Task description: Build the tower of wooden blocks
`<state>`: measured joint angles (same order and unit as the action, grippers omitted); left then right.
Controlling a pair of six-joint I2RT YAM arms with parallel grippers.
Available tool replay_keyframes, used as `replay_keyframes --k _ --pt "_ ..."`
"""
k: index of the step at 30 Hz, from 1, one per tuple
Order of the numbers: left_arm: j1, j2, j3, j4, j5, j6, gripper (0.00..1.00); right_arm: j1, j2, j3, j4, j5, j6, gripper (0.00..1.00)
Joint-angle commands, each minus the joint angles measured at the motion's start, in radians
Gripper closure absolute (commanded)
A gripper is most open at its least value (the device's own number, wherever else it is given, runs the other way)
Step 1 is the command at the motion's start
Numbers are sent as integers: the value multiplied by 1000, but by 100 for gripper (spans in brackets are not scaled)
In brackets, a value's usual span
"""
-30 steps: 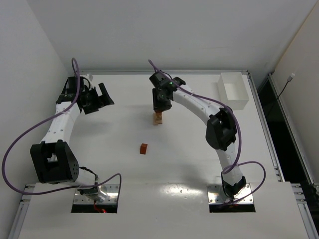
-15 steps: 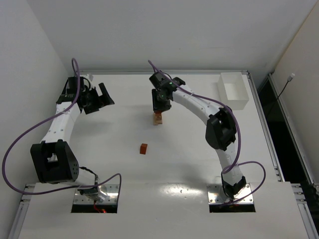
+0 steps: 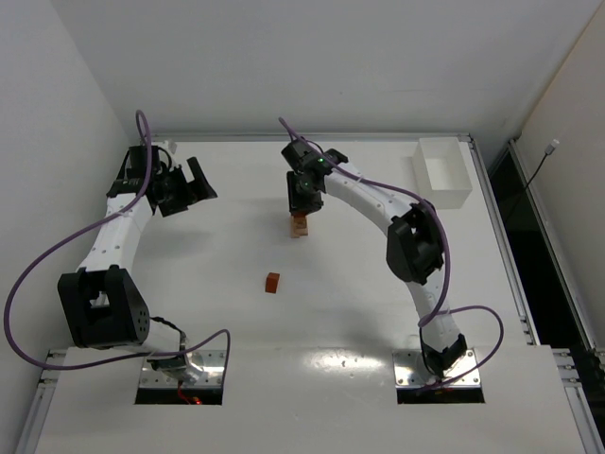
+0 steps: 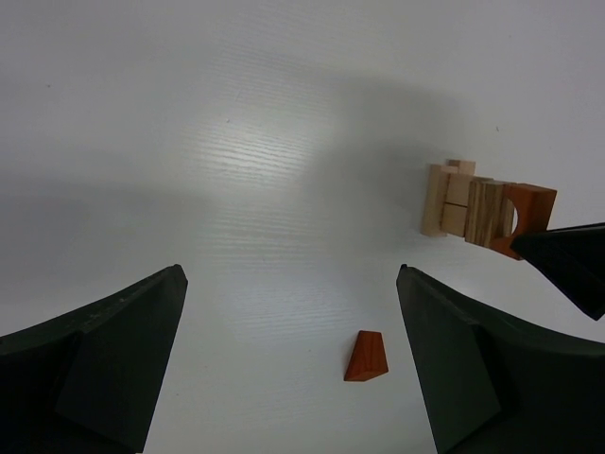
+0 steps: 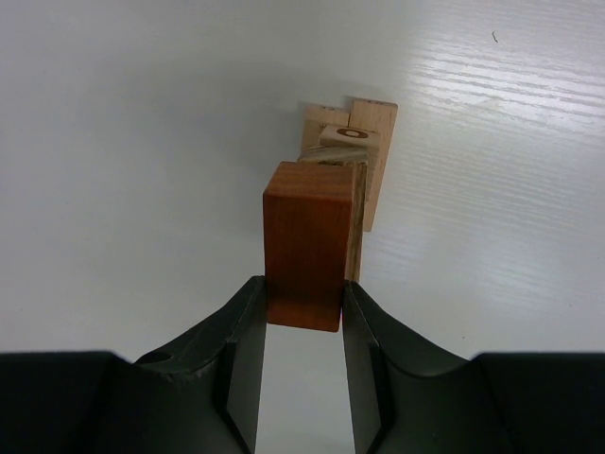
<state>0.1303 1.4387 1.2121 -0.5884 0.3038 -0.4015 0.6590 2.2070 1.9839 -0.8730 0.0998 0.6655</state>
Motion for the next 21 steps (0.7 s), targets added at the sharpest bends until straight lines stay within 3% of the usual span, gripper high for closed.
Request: replay_keyframes --k 1,21 --pt "-4 -4 -2 29 24 -10 8 8 2 23 28 -6 -3 100" --pt "-4 14 7 38 24 -10 8 -1 2 23 19 14 -12 100"
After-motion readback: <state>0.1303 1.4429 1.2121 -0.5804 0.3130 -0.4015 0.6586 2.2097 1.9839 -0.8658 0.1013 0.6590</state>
